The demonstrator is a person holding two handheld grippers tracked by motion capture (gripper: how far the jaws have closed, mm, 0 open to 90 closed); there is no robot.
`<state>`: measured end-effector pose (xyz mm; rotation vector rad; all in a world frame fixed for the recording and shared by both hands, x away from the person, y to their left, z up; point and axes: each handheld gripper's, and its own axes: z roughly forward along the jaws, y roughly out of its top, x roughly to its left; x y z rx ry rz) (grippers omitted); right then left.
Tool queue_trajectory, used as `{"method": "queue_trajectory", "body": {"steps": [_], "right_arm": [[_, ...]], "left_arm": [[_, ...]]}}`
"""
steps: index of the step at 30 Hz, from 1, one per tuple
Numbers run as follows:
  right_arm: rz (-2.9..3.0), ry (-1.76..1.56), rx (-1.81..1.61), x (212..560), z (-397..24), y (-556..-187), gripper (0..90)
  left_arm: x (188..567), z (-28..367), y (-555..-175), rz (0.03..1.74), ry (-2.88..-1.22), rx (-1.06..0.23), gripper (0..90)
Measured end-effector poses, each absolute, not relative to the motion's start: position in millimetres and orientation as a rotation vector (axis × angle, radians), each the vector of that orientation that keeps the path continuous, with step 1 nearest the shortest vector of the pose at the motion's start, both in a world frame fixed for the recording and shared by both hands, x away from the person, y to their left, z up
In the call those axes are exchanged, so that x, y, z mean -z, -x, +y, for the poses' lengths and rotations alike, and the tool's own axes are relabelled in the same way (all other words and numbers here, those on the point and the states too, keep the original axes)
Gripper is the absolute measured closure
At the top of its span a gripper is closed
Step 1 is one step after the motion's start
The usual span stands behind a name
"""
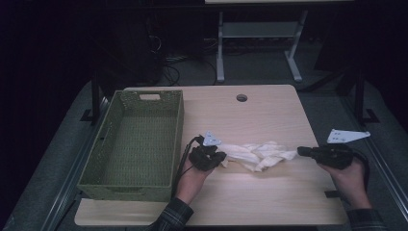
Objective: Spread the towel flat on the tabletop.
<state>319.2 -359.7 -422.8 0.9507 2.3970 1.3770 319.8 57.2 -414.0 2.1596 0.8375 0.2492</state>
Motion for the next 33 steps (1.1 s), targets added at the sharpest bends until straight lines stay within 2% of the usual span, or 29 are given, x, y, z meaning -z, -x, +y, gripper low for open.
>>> {"method": "queue_trajectory", "body": {"steps": [6, 8, 11, 20, 23, 26, 28, 33], "right_arm": [[2.366, -1.014, -1.321, 424.1, -381.8, -319.2, 88.6], [2.384, -1.023, -1.309, 426.9, -383.1, -320.2, 88.5], [2.422, -1.026, -1.282, 431.2, -381.1, -322.9, 88.3], [2.502, -1.079, -1.061, 453.3, -366.9, -338.0, 87.7], [2.523, -1.114, -1.011, 460.0, -365.2, -342.3, 87.3], [2.496, -1.098, -1.054, 456.8, -368.2, -342.6, 78.1], [2.476, -1.099, -1.105, 450.7, -371.0, -338.5, 75.5], [2.459, -1.059, -1.182, 441.0, -373.5, -328.0, 75.3]], "left_arm": [[414.7, 58.2, -322.6, 0.883, -2.191, -0.312, 86.0], [422.6, 54.3, -327.8, 0.905, -2.239, -0.274, 85.7], [429.7, 49.7, -331.8, 0.905, -2.254, -0.275, 82.8], [450.4, 37.3, -356.1, 0.905, -2.312, -0.402, 77.3], [453.0, 39.3, -360.0, 0.924, -2.299, -0.384, 74.1], [443.0, 43.5, -354.4, 0.909, -2.267, -0.383, 67.1], [433.4, 46.5, -347.7, 0.897, -2.233, -0.37, 65.6], [426.5, 47.9, -330.9, 0.851, -2.244, -0.325, 66.4]]}}
